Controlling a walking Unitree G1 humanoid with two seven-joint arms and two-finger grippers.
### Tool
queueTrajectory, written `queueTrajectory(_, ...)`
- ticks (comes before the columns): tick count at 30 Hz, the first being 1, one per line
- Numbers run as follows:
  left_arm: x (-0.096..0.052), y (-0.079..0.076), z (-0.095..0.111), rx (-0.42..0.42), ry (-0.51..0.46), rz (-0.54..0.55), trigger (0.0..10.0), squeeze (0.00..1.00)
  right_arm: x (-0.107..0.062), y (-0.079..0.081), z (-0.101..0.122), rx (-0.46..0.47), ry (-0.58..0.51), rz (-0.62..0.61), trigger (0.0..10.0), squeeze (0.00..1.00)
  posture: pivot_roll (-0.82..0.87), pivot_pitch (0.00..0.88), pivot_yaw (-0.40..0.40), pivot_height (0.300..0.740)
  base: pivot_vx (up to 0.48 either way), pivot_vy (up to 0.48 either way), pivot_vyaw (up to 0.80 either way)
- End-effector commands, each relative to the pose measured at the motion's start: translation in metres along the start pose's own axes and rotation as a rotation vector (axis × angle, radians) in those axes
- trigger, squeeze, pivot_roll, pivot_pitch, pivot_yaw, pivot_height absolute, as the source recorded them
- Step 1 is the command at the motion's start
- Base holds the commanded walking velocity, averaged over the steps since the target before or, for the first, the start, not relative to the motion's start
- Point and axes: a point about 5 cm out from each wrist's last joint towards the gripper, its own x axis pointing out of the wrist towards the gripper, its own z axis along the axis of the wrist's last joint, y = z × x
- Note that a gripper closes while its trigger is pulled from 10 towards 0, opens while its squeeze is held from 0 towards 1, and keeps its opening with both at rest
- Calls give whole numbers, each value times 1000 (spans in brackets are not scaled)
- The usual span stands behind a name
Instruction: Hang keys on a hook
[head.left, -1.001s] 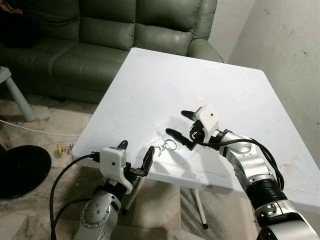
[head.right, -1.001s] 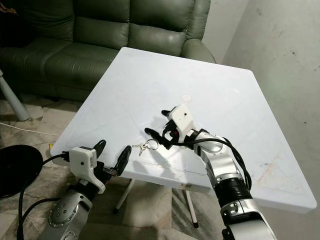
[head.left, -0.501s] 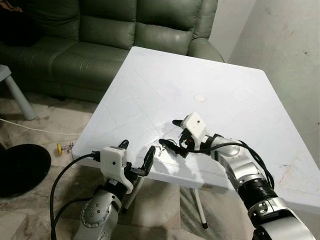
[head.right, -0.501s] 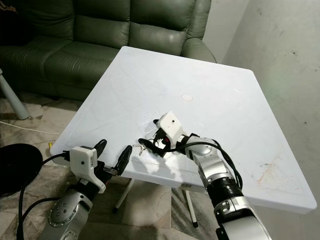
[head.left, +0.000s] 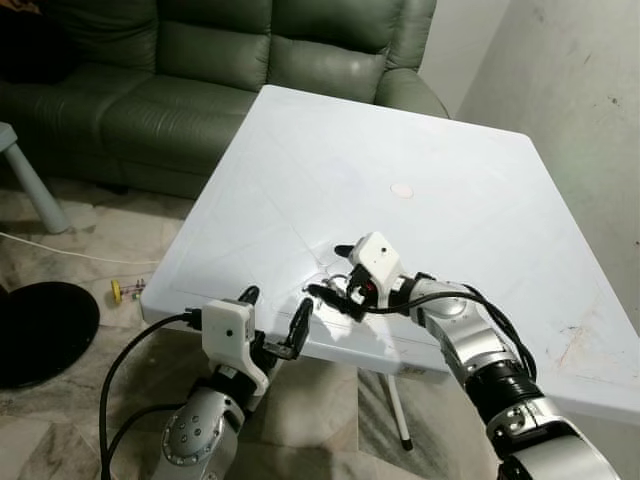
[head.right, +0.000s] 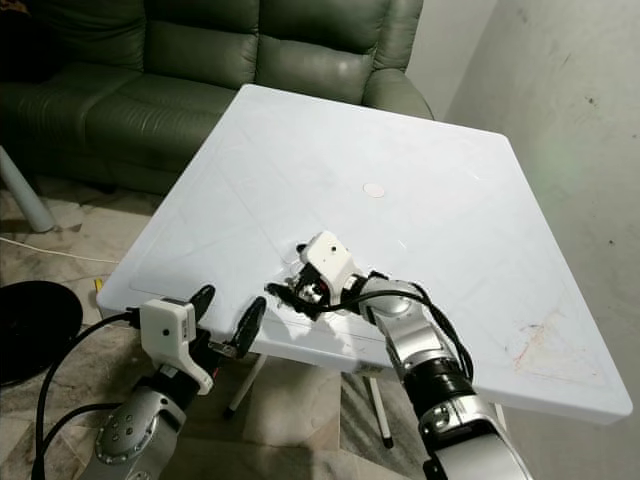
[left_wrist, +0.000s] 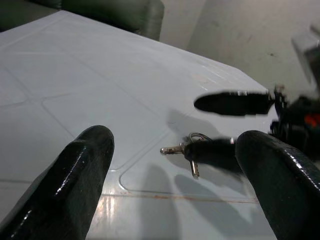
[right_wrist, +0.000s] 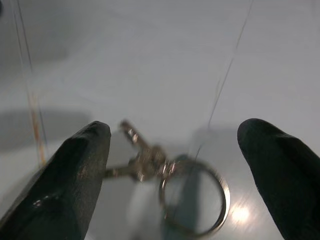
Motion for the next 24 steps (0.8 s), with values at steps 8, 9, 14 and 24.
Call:
queueTrajectory(8,-6,-10,-1,-22,13,-6,10000,0,-6,4,-7,77,21,61,4235,0,86,152,-168,740,0,0,0)
queueTrajectory(9,-6,-10,-1,-23,15,-4,10000,0,-7,4,-5,82,8,67,2392,0,86,154,-169,740,0,0,0)
queueTrajectory(14,-7,-10,-1,-26,17,1,10000,0,-7,4,-5,101,4,70,0,0,88,158,-171,740,0,0,0)
queueTrajectory(24,-7,-9,1,-29,20,15,10000,0,-6,-1,3,149,-44,56,0,0,91,161,-171,740,0,0,0)
